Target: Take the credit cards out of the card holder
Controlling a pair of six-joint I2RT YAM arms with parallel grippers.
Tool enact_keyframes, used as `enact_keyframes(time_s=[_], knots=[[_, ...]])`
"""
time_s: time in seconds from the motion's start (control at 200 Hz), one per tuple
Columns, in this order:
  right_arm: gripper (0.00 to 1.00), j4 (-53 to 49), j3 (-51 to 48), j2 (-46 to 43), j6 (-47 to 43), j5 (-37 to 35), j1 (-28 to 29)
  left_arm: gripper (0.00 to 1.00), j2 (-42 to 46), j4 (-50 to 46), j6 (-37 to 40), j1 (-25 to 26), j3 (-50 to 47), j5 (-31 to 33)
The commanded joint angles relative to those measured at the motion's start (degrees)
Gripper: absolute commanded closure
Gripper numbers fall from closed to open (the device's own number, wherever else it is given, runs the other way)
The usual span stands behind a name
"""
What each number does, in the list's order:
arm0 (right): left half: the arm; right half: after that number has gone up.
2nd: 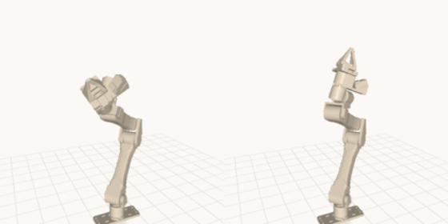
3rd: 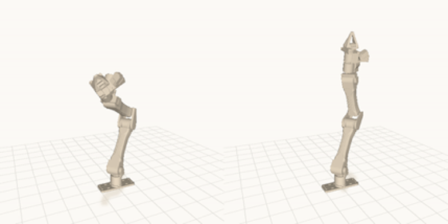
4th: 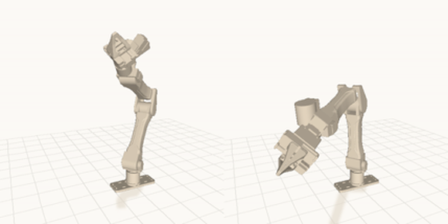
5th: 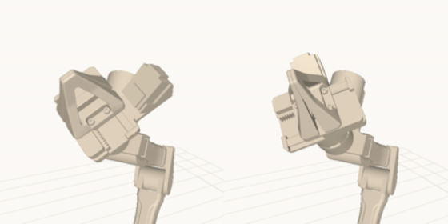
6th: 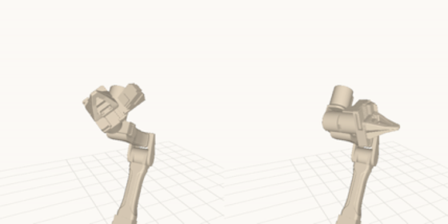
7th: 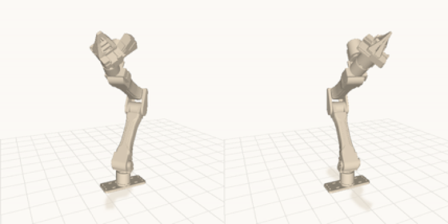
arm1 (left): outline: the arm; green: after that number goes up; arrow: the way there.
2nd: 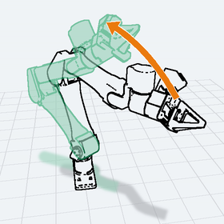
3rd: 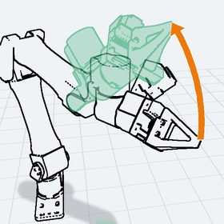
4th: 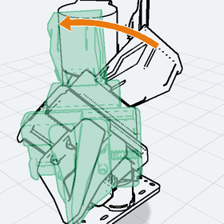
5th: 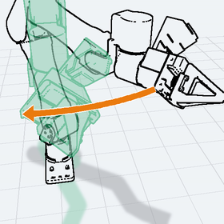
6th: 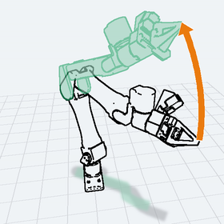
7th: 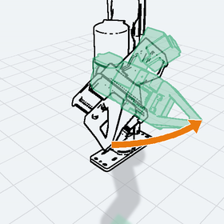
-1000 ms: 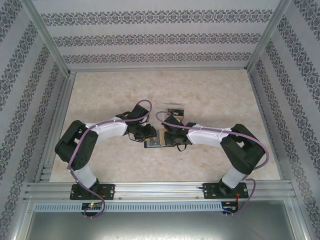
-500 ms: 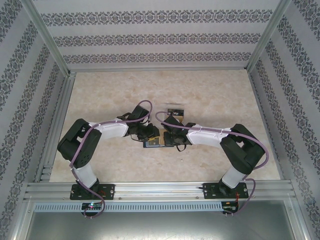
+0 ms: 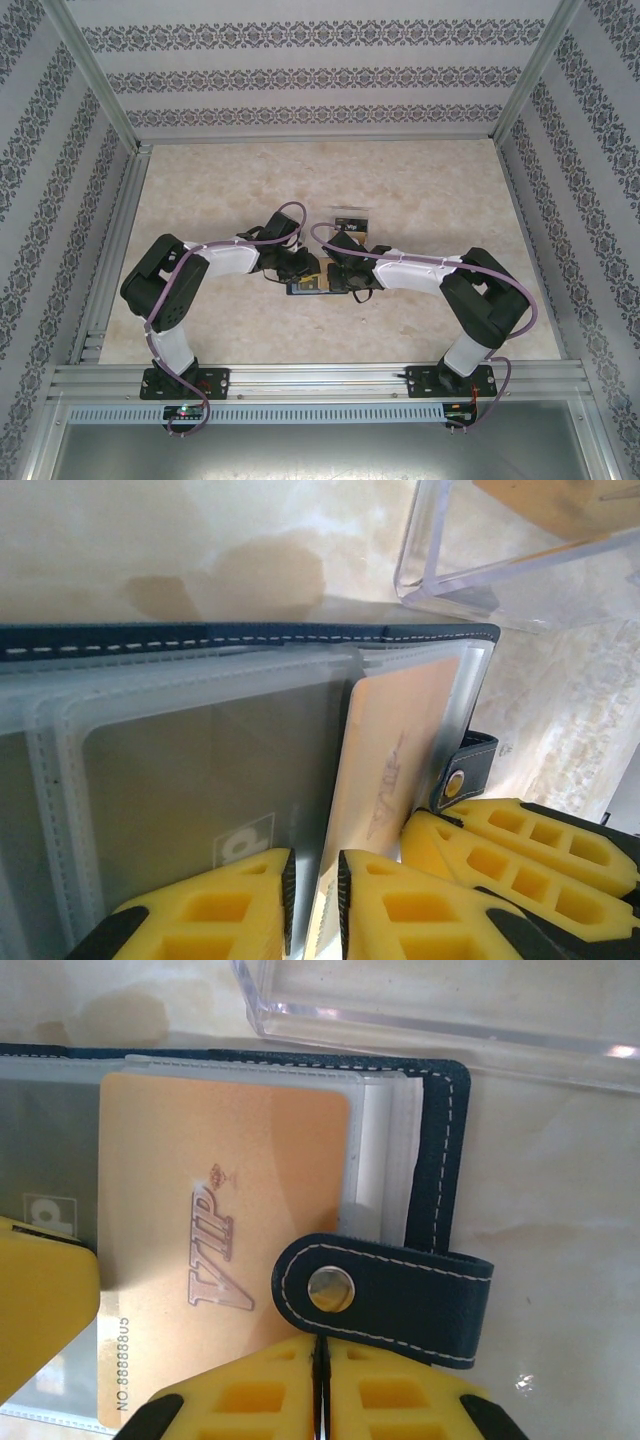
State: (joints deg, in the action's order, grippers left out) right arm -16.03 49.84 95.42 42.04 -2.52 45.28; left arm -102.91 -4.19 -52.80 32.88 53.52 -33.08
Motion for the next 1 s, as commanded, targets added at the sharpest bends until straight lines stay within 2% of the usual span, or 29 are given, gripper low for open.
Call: enact_keyframes(time_s=[0.0, 0.445, 0.505, 0.63, 0.69, 0.994], knots=[[0.87, -0.1, 0.3, 1.6, 0.9, 0.7, 0.8, 0.79, -2.4, 0.5, -0.2, 0.5, 0.8, -1.1], [0.87, -0.1, 0.7, 1.9, 0.8, 0.9, 0.8, 0.79, -3.1, 0.6, 0.7, 1.1, 2.1, -2.5], [0.87, -0.1, 0.7, 1.9, 0.8, 0.8, 0.8, 0.85, -3.3, 0.7, 0.8, 1.1, 2.0, -2.7], [0.88, -0.1, 0.6, 1.8, 0.9, 0.8, 0.8, 0.9, -2.9, 0.4, 0.7, 1.1, 1.6, -2.3], [0.87, -0.2, 0.5, 1.8, 0.9, 0.7, 0.8, 0.96, -2.7, 0.0, 1.0, 1.1, 1.6, -2.0], [0.87, 0.0, -0.2, 1.5, 1.4, 0.6, 0.8, 0.97, 0.4, -3.2, 3.6, -1.0, 0.1, -0.4]])
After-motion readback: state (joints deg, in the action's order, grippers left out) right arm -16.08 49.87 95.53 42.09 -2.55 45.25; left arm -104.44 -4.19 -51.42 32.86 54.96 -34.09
